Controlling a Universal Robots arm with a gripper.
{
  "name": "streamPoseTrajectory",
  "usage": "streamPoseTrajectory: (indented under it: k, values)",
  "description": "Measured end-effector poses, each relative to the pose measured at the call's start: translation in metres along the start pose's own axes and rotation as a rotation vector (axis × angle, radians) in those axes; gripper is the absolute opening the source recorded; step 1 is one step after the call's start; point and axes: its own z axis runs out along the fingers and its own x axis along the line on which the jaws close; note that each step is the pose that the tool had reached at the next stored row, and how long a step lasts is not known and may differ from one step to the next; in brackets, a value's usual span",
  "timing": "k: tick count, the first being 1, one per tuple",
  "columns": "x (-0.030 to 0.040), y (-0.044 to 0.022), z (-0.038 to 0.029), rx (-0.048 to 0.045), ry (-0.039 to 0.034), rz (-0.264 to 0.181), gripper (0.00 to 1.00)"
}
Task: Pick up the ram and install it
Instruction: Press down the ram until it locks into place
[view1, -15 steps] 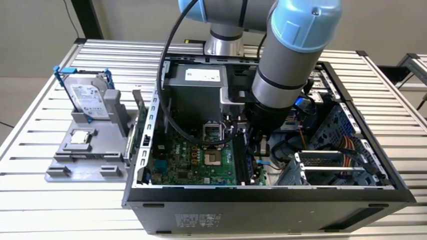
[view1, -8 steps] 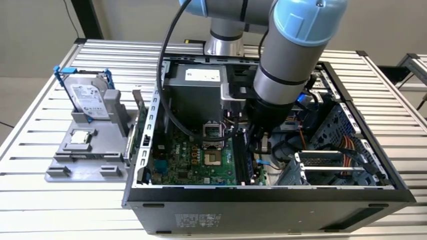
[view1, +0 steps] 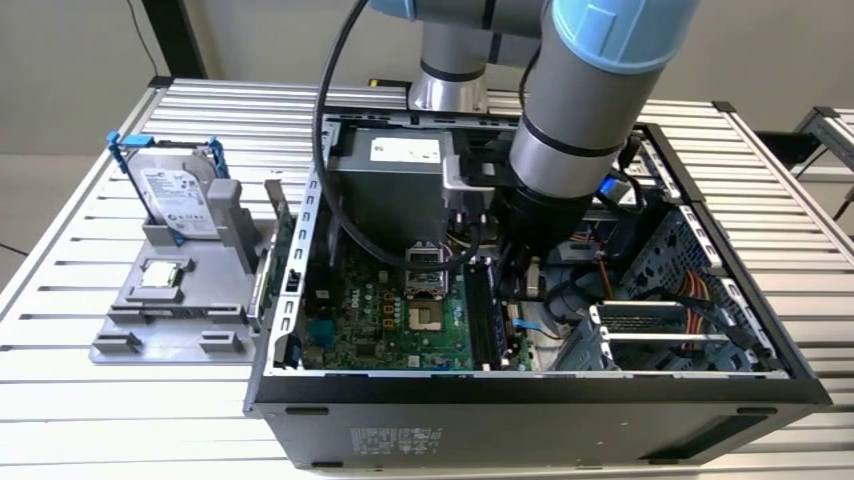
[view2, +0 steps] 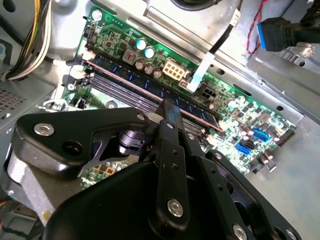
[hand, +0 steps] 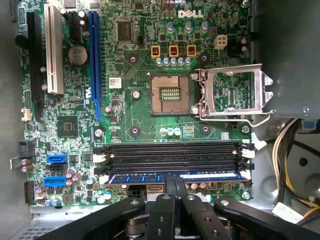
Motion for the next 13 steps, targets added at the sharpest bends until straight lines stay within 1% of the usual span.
streamPoseTrajectory:
  k: [6, 13]
  values:
    - [-0.0001, 0.0001, -0.0072, 0.0001, 0.0022, 0.000, 0.00]
    - [-0.0001, 0.0005, -0.0188, 0.0002, 0.0030, 0.000, 0.00]
